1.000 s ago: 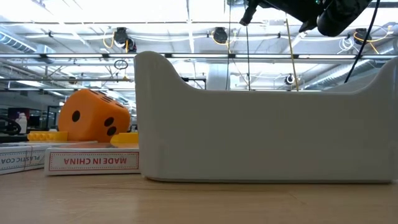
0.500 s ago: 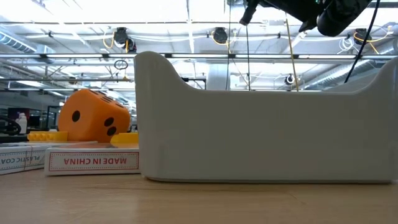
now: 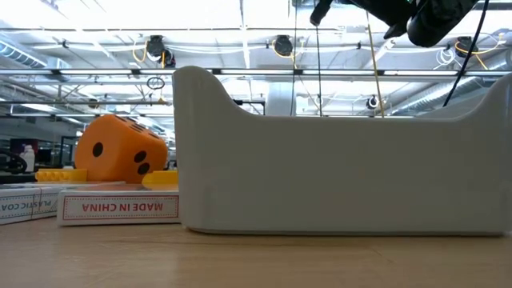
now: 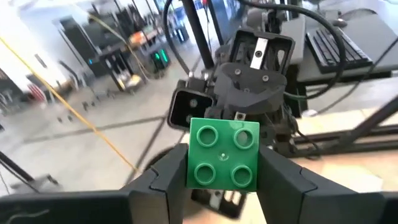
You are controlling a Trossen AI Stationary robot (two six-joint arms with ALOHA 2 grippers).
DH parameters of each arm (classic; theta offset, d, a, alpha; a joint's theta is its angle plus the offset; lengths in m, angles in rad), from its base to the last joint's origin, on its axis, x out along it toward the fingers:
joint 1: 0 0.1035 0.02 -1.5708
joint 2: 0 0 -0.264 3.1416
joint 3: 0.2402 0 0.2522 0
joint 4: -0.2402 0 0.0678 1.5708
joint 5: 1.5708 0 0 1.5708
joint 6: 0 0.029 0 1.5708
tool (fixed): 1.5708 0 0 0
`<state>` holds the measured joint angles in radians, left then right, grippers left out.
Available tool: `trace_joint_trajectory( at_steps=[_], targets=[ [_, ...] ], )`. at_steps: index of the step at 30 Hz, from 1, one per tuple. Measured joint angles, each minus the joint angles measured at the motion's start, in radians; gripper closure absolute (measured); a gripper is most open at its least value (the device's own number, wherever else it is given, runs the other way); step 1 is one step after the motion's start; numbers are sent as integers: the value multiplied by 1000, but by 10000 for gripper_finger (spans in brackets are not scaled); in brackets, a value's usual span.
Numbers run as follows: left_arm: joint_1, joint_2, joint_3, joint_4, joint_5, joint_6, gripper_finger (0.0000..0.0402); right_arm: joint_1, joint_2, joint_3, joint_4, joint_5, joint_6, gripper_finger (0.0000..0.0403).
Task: Pick & Place Toys
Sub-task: Put the green game piece into the top gray bin
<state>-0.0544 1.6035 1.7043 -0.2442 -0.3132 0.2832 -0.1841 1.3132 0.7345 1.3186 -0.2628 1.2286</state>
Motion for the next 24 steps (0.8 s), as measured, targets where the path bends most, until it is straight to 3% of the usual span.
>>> trace_joint_trajectory(
  at_steps=[6, 10, 17, 21, 24],
  targets=[
    [0, 0, 136, -299, 6, -119, 258, 0, 0, 0, 1, -1, -140, 217],
    [17, -1, 214, -458, 125, -218, 255, 0, -25, 14, -100, -9, -277, 224],
    [73, 0, 232, -561, 355, -373, 258, 15, -62, 249, -761, -189, -726, 231],
    [101, 7, 232, -617, 424, -425, 257, 54, -62, 400, -1112, -173, -1073, 229],
    [111, 10, 231, -663, 447, -433, 252, 78, -62, 467, -1237, -84, -1214, 230]
  ],
)
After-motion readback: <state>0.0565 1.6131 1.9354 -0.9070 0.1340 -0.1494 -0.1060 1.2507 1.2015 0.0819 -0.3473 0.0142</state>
